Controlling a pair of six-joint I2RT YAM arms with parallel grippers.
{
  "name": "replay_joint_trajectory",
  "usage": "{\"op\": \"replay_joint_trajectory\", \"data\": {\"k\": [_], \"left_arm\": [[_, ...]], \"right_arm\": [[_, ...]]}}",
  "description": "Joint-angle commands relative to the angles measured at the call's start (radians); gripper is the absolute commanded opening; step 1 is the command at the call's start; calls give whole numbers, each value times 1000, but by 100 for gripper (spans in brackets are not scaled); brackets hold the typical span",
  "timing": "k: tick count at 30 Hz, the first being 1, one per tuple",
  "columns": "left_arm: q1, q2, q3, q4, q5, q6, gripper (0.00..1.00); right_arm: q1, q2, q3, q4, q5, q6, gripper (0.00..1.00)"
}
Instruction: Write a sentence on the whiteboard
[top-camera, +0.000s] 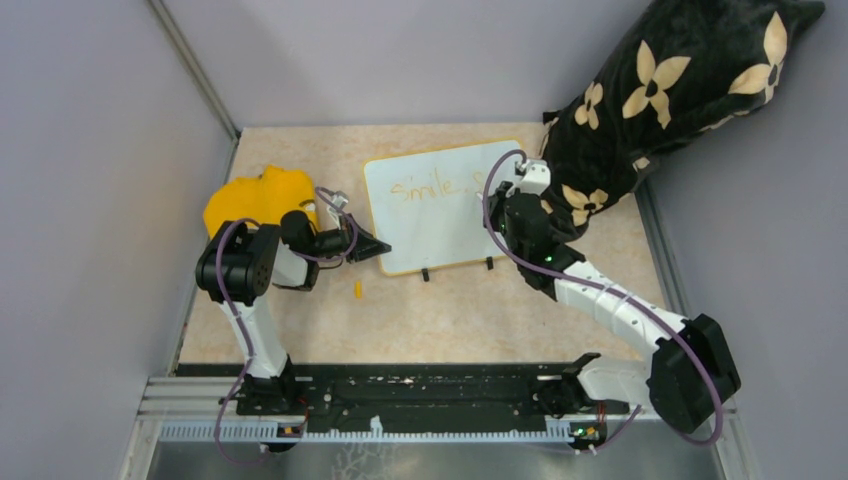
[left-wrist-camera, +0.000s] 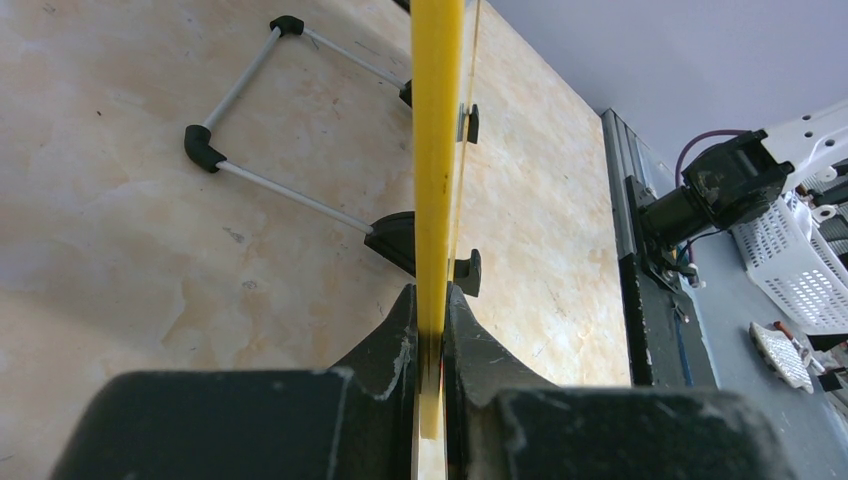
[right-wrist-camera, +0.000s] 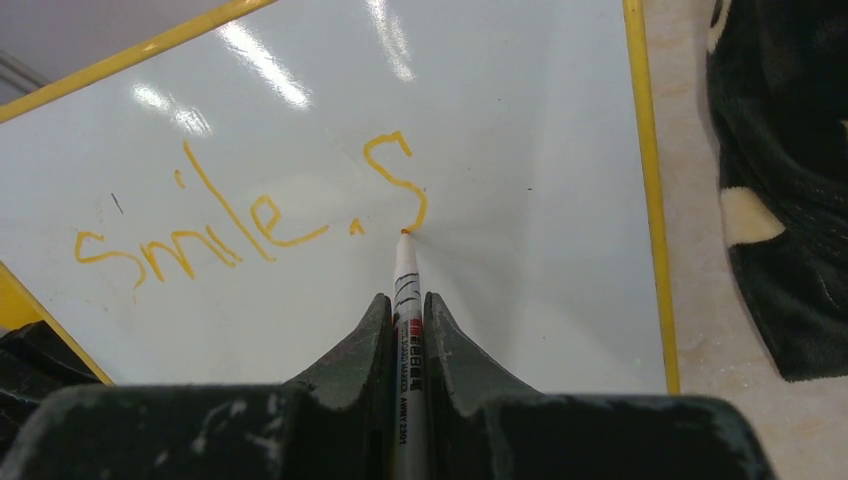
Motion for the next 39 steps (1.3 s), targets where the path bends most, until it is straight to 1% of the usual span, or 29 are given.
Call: {"op": "replay_joint_trajectory", "data": {"k": [1,5,10,22,39], "left_arm": [[1,29,3,-42,-28,36,0],[1,29,4,-42,-30,37,0],[1,29,3,-42,-29,37,0],[1,29,4,-42,-29,37,0],[1,30,4,-42,-29,35,0]], "right_arm": [[-17,-64,-15,20,12,11,0],[-17,-114,-14,29,61,-11,0],[-35,-117,15,45,77,-20,0],[-64,-42,89,114,25,-24,0],[-91,28,104,108,-6,-2,0]]}}
